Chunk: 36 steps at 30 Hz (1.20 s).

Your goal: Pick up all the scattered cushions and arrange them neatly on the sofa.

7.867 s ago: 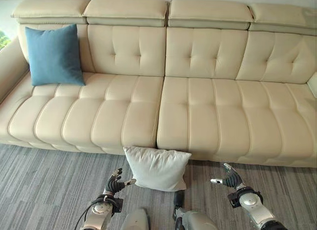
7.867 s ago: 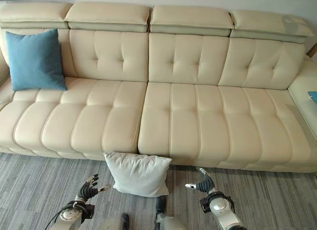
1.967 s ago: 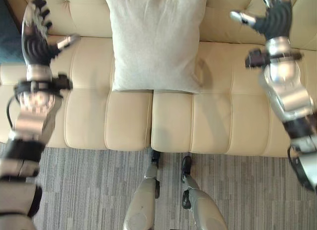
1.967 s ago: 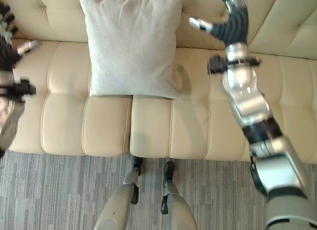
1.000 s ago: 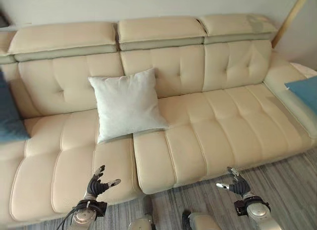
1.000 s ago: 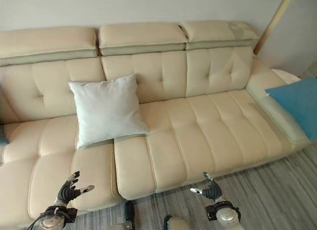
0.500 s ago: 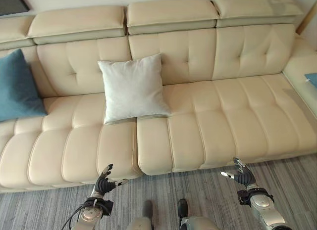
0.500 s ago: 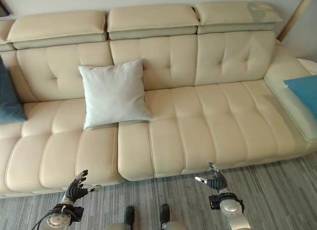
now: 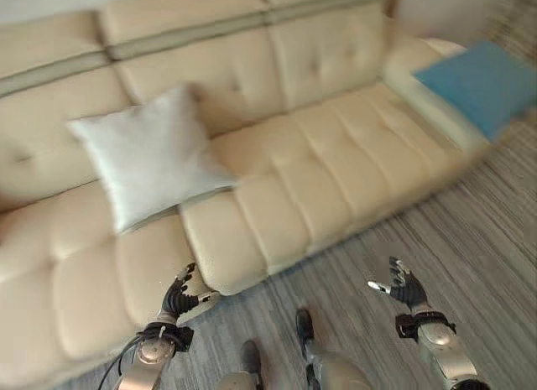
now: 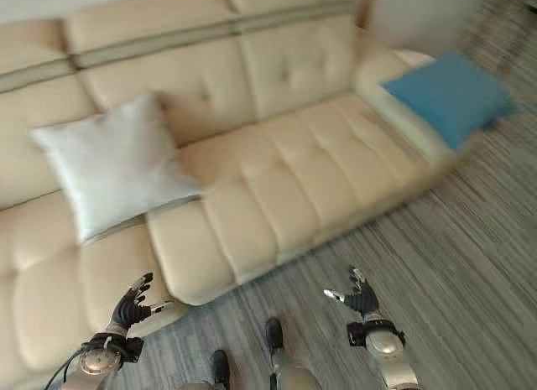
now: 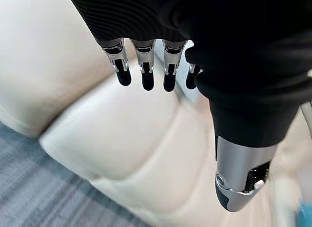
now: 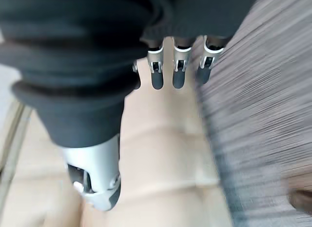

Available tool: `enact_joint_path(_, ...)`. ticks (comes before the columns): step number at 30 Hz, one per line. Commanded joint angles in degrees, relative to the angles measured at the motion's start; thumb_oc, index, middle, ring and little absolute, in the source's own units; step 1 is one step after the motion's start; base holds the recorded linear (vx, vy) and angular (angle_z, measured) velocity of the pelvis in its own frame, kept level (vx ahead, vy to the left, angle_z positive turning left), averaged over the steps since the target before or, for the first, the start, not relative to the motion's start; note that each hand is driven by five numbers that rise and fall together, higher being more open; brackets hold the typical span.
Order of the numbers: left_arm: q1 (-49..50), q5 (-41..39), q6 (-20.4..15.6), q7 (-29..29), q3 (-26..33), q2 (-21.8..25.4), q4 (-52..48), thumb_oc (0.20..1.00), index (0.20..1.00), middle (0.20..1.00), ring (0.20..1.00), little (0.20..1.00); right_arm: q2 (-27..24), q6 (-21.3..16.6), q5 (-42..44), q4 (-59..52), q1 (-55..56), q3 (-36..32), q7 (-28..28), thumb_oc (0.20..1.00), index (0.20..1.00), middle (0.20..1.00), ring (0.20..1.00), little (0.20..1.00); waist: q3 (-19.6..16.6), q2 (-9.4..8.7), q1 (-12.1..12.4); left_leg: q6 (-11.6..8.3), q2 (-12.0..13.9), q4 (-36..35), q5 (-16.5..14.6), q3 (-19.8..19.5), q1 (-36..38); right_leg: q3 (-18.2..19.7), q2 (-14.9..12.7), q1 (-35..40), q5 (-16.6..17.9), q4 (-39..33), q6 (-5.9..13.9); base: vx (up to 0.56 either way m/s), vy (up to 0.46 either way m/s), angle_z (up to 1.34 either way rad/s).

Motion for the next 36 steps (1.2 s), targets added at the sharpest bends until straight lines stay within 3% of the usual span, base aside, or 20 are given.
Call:
enact_joint_path(1, 1.38, 2.52, -1.55, -1.37, 1.39, 0.99, 0.16, 1.000, 1.000, 1.000, 1.000, 1.000, -2.00, -1.99, 0.06, -1.09, -0.77, 1.98, 0.87, 1.000, 1.000, 1.000, 1.000, 1.000, -3.02, -0.44, 0.24, -3.13, 1.07, 4.80, -5.82, -3.67, 0.76, -2.19, -2.01, 6.46, -5.38, 1.03, 3.01, 0.14, -0.162, -1.32)
enact_joint_path(4, 1.00, 2.93, -1.43, -1.71, 0.51, 0.50, 1.02, 1.000, 1.000, 1.000, 1.000, 1.000, -2.31, -2.04, 0.08, -1.64, -0.29, 1.98, 1.08, 1.000, 1.000, 1.000, 1.000, 1.000, -2.65, -0.12, -0.48, -3.38, 1.69, 7.86, -6.83, -2.77, 1.18, -0.49, -1.68, 6.21, -6.19, 2.17, 2.29, 0.12, -0.144, -1.45)
enact_joint_path(6, 0.29, 3.01, -1.43, -2.26, -0.71, -0.30, 1.30, 1.000, 1.000, 1.000, 1.000, 1.000, -2.63, -2.20, -0.05, -1.54, 0.34, 1.62, 1.11, 1.000, 1.000, 1.000, 1.000, 1.000, -2.51, 0.45, -1.33, -4.72, 3.85, 13.98, -8.53, -3.10, 0.97, 0.33, -1.26, 7.47, -8.38, 2.82, 2.14, 0.19, -0.232, -0.29)
enact_joint_path(7, -0.15, 2.87, -1.33, -2.37, -1.28, -0.75, 1.16, 1.000, 1.000, 1.000, 1.000, 1.000, -2.93, -2.13, -0.07, -1.67, 0.48, 1.54, 0.94, 1.000, 1.000, 1.000, 1.000, 1.000, -1.94, -0.05, -1.58, -4.45, 5.08, 18.49, -7.05, -2.86, -0.72, 0.36, -1.18, 7.81, -7.85, 2.75, 0.90, 0.17, -0.231, -0.19)
enact_joint_path(9, -1.02, 2.74, -1.38, -2.25, -2.22, -1.39, 1.50, 1.000, 1.000, 1.000, 1.000, 1.000, -3.28, -2.11, 0.18, -1.75, 0.27, 1.62, 0.57, 1.000, 1.000, 1.000, 1.000, 1.000, -1.48, -0.08, -1.69, -4.38, 5.65, 21.46, -6.07, -3.82, -1.73, 1.03, -0.80, 8.89, -8.22, 2.47, 0.44, 0.12, -0.158, -0.22)
enact_joint_path(10, -2.18, 2.57, -1.63, -1.93, -3.70, -1.89, 1.22, 1.000, 1.000, 1.000, 1.000, 1.000, -3.24, -2.06, 0.75, -2.04, -0.02, 1.74, 0.31, 1.000, 1.000, 1.000, 1.000, 1.000, -1.20, -0.16, -1.41, -4.15, 4.16, 23.35, -4.59, -7.66, -3.73, 2.66, -0.22, 9.80, -8.51, 2.58, 0.03, 0.20, -0.100, -0.37)
enact_joint_path(11, -2.19, 2.49, -1.77, -1.90, -4.14, -2.05, 0.96, 1.000, 1.000, 1.000, 1.000, 1.000, -3.23, -2.00, 0.67, -2.22, 0.03, 1.84, 0.35, 1.000, 1.000, 1.000, 1.000, 1.000, -1.20, -0.39, -1.20, -3.93, 3.03, 24.15, -5.19, -9.23, -5.31, 3.38, -0.36, 10.23, -8.65, 2.56, -0.03, 0.29, -0.112, -0.42)
enact_joint_path(13, -2.24, 2.46, -1.89, -1.44, -4.91, -2.28, 0.42, 1.000, 1.000, 1.000, 1.000, 1.000, -3.15, -2.04, 0.55, -2.89, -0.45, 2.78, 0.04, 1.000, 1.000, 1.000, 1.000, 1.000, -0.87, -1.11, 0.72, -3.05, -2.25, 21.12, -6.71, -15.49, -11.24, 7.56, 0.46, 12.38, -9.50, 2.78, 0.12, 0.30, -0.033, -0.94)
enact_joint_path(16, -2.07, 2.38, -1.94, -1.24, -5.03, -2.35, 0.12, 1.000, 1.000, 1.000, 1.000, 1.000, -3.22, -2.06, 0.46, -2.95, -0.94, 3.26, -0.09, 1.000, 1.000, 1.000, 1.000, 1.000, -0.75, -0.77, 2.04, -3.28, -3.84, 17.49, -3.15, -17.99, -14.40, 9.57, 1.69, 14.18, -10.31, 2.41, 0.02, 0.25, -0.002, -1.13)
enact_joint_path(18, -2.40, 2.22, -1.76, -0.77, -4.85, -2.72, 0.53, 1.000, 1.000, 1.000, 1.000, 1.000, -2.84, -2.11, 0.46, -2.55, -1.65, 3.86, -0.51, 1.000, 1.000, 1.000, 1.000, 1.000, -0.66, 0.27, 4.03, -3.87, -4.93, 11.52, 2.35, -20.29, -17.61, 12.67, 4.08, 16.87, -11.40, 1.93, -0.35, 0.34, 0.024, -0.78)
enact_joint_path(24, -1.68, 2.30, -1.53, -0.57, -3.74, -2.54, -0.26, 1.000, 1.000, 1.000, 1.000, 1.000, -2.12, -1.77, 0.75, -2.41, -1.11, 3.73, -0.04, 1.000, 1.000, 1.000, 1.000, 1.000, -1.21, 0.09, 6.99, -3.25, -5.15, 7.61, 5.08, -21.21, -19.45, 18.59, 5.60, 22.34, -14.75, 2.41, -0.36, 0.39, 0.085, -0.83)
enact_joint_path(27, -1.40, 2.89, -1.38, -0.80, -3.39, -1.87, 0.32, 1.000, 1.000, 1.000, 1.000, 1.000, -0.57, -2.06, 0.78, -2.53, 0.26, 3.50, 1.12, 1.000, 1.000, 1.000, 1.000, 1.000, -2.90, -2.31, 6.95, -1.09, -6.05, 11.28, 3.06, -20.68, -19.10, 19.42, 2.78, 22.59, -14.28, 6.44, 2.27, 0.41, 0.148, -0.65)
enact_joint_path(28, -1.27, 2.85, -1.33, -1.05, -3.23, -1.68, 0.11, 1.000, 1.000, 1.000, 1.000, 1.000, -0.14, -2.06, 0.82, -2.83, 0.24, 3.61, 1.43, 1.000, 1.000, 1.000, 1.000, 1.000, -2.84, -2.75, 6.88, -0.68, -6.35, 11.59, 2.15, -20.41, -18.22, 19.10, 2.16, 21.60, -13.61, 8.91, 3.31, 0.29, 0.112, -0.23)
enact_joint_path(30, -1.61, 2.96, -1.39, -0.82, -2.69, -0.91, -0.15, 1.000, 1.000, 1.000, 1.000, 1.000, 0.28, -2.24, 0.57, -2.75, -0.81, 4.32, 1.71, 1.000, 1.000, 1.000, 1.000, 1.000, -2.47, -3.27, 7.15, 0.18, -6.01, 12.17, 0.21, -19.01, -17.19, 18.18, 1.39, 17.57, -8.24, 15.28, 6.93, 0.17, 0.049, -0.66)
enact_joint_path(31, -1.61, 2.96, -1.39, -0.82, -2.69, -0.91, -0.15, 1.000, 1.000, 1.000, 1.000, 1.000, 0.28, -2.24, 0.57, -2.75, -0.81, 4.32, 1.71, 1.000, 1.000, 1.000, 1.000, 1.000, -2.47, -3.27, 7.15, 0.18, -6.01, 12.17, 0.21, -19.01, -17.19, 18.18, 1.39, 17.57, -8.24, 15.28, 6.93, 0.20, 0.064, -0.76)
enact_joint_path(32, -1.81, 3.54, -1.31, -0.41, -2.55, -0.21, -0.76, 1.000, 1.000, 1.000, 1.000, 1.000, 0.72, -2.37, -0.14, -3.78, -1.48, 4.75, 1.68, 1.000, 1.000, 1.000, 1.000, 1.000, -1.54, -2.90, 6.74, 0.81, -5.21, 11.87, -1.50, -18.17, -14.45, 14.57, -0.18, 11.81, -5.55, 20.92, 8.58, 0.20, 0.079, -0.44)
enact_joint_path(36, -2.52, 3.43, -1.59, -0.22, -2.80, 0.36, -1.78, 1.000, 1.000, 1.000, 1.000, 1.000, 0.26, -2.45, -0.30, -5.00, -2.33, 4.70, 1.56, 1.000, 1.000, 1.000, 1.000, 1.000, -0.39, -1.31, 5.12, 0.67, -4.35, 9.81, -5.14, -17.45, -7.74, 4.45, -2.47, 4.80, -8.32, 16.58, 5.57, 0.31, 0.085, -0.20)
